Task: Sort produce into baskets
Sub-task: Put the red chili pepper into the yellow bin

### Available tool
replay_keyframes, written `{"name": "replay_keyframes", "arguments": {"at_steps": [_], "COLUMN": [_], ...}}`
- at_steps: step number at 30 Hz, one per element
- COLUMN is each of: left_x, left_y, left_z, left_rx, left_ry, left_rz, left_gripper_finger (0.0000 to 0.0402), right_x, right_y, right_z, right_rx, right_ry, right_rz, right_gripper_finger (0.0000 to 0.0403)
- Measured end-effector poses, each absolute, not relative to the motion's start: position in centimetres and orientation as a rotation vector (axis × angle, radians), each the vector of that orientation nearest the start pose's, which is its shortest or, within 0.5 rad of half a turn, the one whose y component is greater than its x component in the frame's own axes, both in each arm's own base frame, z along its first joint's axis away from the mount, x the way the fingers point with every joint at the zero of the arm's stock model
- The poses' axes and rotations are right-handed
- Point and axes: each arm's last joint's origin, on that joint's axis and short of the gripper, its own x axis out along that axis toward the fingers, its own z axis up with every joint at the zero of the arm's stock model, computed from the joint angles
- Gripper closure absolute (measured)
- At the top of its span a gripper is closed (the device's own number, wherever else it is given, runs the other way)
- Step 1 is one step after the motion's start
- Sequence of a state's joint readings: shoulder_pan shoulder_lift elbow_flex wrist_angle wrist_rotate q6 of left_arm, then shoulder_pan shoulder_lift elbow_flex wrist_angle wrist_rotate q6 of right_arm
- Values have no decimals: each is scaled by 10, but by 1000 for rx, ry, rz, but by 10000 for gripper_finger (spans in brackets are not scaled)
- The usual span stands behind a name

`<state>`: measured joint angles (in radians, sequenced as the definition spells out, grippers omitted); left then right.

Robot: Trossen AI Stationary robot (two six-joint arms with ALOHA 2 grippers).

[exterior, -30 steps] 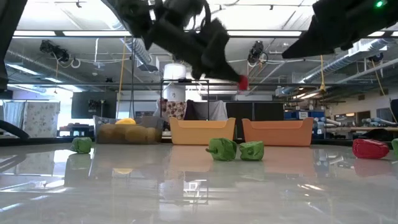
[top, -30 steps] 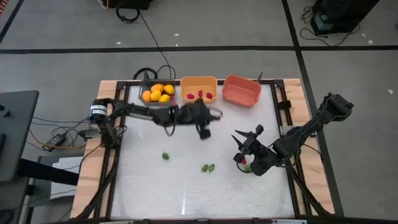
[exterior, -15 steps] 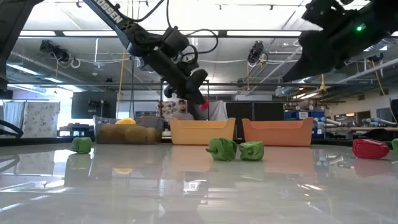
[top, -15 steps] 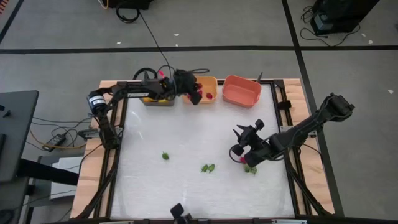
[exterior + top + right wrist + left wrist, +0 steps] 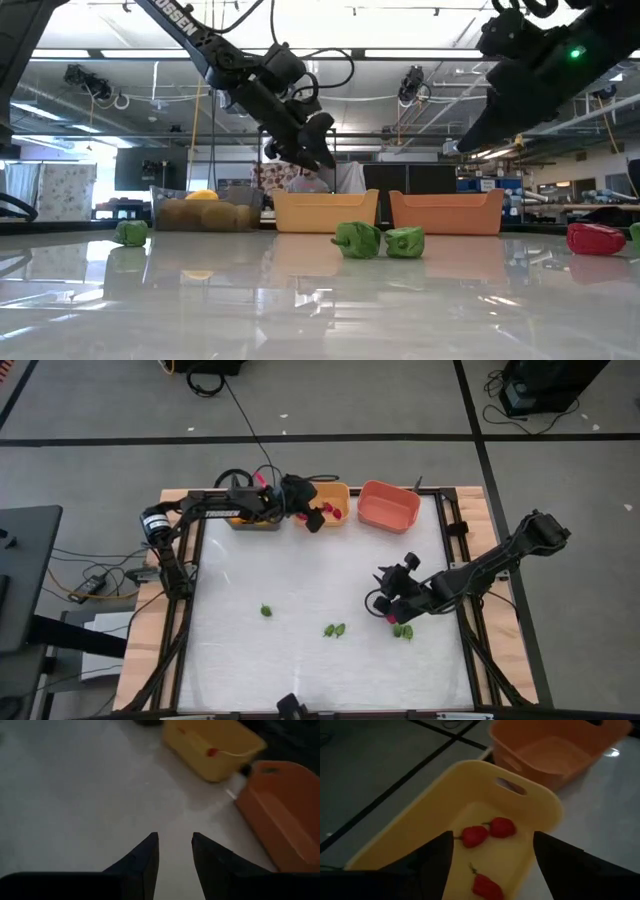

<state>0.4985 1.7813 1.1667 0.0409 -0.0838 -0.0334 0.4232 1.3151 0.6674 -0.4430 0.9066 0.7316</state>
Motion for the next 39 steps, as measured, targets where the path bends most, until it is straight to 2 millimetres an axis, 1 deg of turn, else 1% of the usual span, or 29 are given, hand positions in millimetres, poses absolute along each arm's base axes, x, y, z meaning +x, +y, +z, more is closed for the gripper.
{"name": "replay_keyframes", "arguments": {"at_steps": [3, 8, 14, 18, 21, 24, 28, 33, 39], "left_x": [345, 348, 359, 365, 370, 373, 375, 375, 375], "left_y": [182, 163, 122, 90, 66, 45, 20, -17, -45], "left_z": [215, 215, 213, 210, 209, 209, 209, 209, 212], "left_rx": [-157, -124, -92, -53, -19, 13, 11, 11, 10], "left_ry": [579, 641, 714, 755, 766, 765, 761, 756, 716], "left_rz": [551, 494, 382, 316, 275, 251, 246, 170, 116], "left_gripper_finger": [120, 119, 119, 119, 119, 119, 119, 119, 119], "right_x": [216, 219, 218, 212, 205, 202, 204, 203, 201], "right_y": [74, 77, 81, 81, 78, 77, 80, 85, 93], "right_z": [183, 182, 179, 175, 171, 170, 170, 166, 163], "right_rx": [-63, -5, 39, 97, 126, 161, 230, 303, 340], "right_ry": [701, 757, 866, 954, 1031, 1058, 1071, 1143, 1188], "right_rz": [-596, -488, -324, -311, -348, -385, -327, -273, -225], "right_gripper_finger": [273, 273, 261, 245, 234, 227, 225, 225, 226]}}
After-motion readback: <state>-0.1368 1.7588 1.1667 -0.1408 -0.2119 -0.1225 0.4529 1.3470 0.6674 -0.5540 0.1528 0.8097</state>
